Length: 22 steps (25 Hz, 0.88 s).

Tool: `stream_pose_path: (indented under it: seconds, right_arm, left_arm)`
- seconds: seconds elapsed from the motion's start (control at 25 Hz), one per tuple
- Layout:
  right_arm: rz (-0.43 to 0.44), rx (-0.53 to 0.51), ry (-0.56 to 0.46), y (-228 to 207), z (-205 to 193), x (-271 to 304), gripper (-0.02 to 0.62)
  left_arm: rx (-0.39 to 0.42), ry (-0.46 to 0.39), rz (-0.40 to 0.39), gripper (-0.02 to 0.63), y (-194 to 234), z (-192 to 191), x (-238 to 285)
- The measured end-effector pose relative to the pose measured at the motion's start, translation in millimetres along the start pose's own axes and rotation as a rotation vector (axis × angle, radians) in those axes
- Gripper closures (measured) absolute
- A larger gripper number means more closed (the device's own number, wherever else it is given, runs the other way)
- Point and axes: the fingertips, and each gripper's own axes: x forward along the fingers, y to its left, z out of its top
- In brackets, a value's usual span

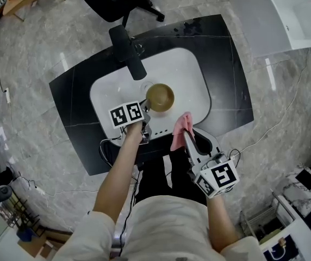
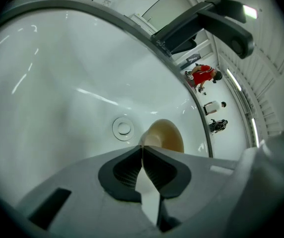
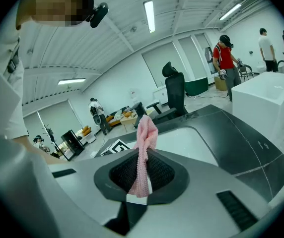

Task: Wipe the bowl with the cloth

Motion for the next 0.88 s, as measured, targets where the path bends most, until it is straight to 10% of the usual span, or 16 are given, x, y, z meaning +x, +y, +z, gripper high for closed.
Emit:
stream_pose_path:
  seconds: [0.88]
  right_arm:
    - [0.096,-0.089,-0.133,13.3,71.0,-43.9,0.566]
  left_arm:
    - [0.124,-0.112,0.045,0.591,-93.6,-4.9,-117.1]
